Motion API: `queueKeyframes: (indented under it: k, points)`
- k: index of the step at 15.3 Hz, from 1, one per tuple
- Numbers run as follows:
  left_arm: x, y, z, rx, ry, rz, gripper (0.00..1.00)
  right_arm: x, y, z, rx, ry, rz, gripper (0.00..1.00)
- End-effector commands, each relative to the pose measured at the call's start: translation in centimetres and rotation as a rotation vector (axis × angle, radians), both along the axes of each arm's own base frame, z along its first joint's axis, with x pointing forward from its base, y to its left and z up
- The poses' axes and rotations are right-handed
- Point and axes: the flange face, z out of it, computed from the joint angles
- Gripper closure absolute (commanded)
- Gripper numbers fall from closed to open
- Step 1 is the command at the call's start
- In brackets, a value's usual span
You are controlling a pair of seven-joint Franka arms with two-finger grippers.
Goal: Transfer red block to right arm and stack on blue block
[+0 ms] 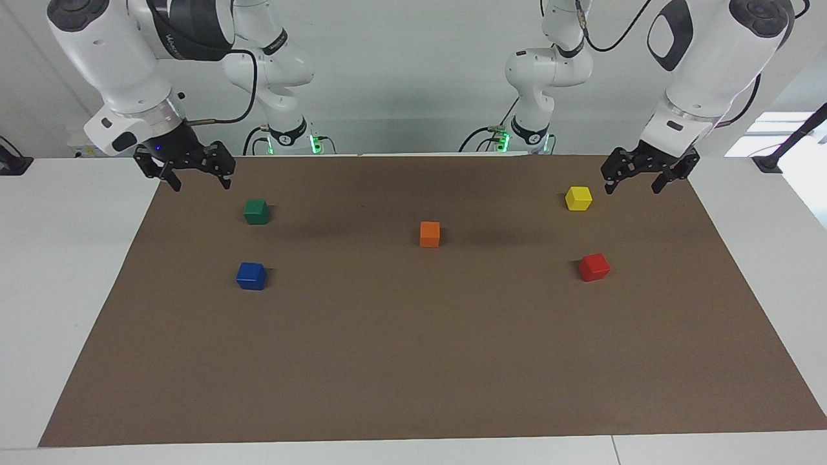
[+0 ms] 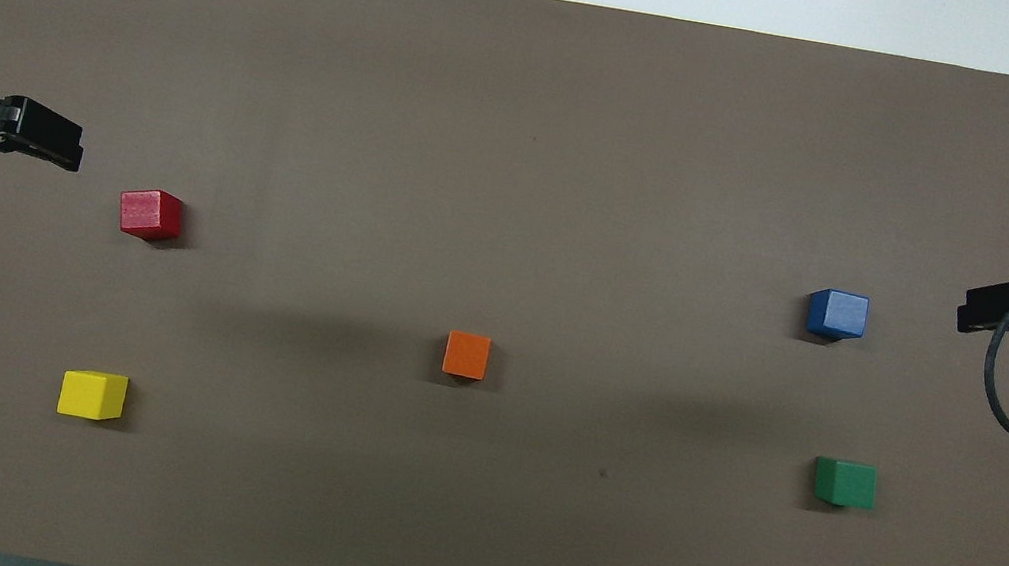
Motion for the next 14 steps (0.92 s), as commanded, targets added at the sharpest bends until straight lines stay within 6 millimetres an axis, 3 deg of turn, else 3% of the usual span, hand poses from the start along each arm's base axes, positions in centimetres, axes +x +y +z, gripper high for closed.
queueKeyframes:
  k: [1, 9, 11, 14]
  points:
    - [-0.1, -0.1, 0.2, -0.014, -0.01, 0.012, 0.0, -0.2, -0.3, 0.4, 0.016, 0.009, 0.001, 0.0]
    - [-0.4, 0.4, 0.5, -0.013, -0.01, 0.026, 0.0, -0.2, -0.3, 0.4, 0.016, 0.009, 0.001, 0.0]
    - [-0.1, 0.8, -0.2, -0.015, -0.033, 0.032, 0.0, -0.2, -0.2, 0.4, 0.016, 0.009, 0.003, 0.0]
    - [0.2, 1.4, -3.0, -0.013, -0.052, 0.036, 0.0, -0.2, -0.3, 0.3, 0.017, 0.01, 0.001, 0.0]
